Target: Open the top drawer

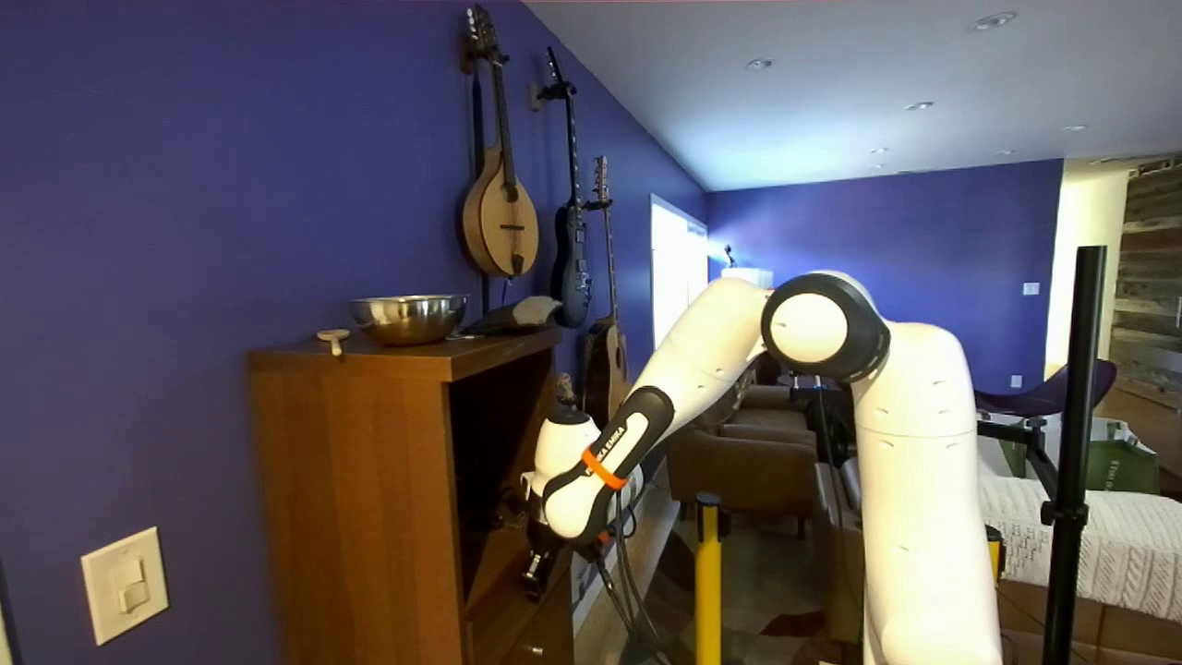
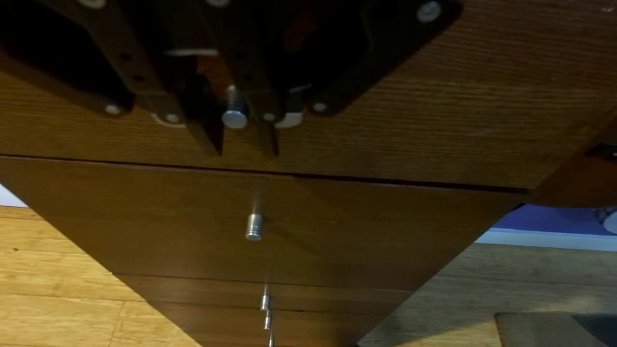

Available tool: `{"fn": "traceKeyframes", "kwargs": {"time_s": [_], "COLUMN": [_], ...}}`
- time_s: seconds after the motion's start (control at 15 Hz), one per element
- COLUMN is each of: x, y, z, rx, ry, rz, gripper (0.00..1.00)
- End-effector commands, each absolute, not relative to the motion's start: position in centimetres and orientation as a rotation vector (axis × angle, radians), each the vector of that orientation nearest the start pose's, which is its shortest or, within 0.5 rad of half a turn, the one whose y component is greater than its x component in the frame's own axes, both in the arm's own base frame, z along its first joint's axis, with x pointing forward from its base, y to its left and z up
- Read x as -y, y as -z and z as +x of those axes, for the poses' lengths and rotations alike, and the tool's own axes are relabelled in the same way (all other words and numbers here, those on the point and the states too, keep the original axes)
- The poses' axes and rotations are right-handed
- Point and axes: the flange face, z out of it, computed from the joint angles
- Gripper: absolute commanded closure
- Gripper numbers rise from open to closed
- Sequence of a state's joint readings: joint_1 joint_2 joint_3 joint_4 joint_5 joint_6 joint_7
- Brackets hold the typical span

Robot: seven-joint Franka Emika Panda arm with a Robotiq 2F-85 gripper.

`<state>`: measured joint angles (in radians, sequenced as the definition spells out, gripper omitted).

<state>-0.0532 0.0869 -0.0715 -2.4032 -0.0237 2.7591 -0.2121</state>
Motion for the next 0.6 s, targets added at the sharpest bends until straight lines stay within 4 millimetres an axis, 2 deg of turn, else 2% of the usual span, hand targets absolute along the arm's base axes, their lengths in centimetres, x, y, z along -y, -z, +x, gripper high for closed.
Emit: {"fn": "traceKeyframes", "kwargs": {"time_s": [0.0, 0.33, 0.53], "x": [6.3, 8.3, 8.2], "y": [-31.1, -32.2, -32.1], "z": [51.8, 49.7, 48.5], "rx": [0.097, -0.054, -0.121], "ry": [0.45, 0.314, 0.163], "rz": [-3.177, -3.302, -3.383], "gripper": [0.99, 0.96, 0.96]}}
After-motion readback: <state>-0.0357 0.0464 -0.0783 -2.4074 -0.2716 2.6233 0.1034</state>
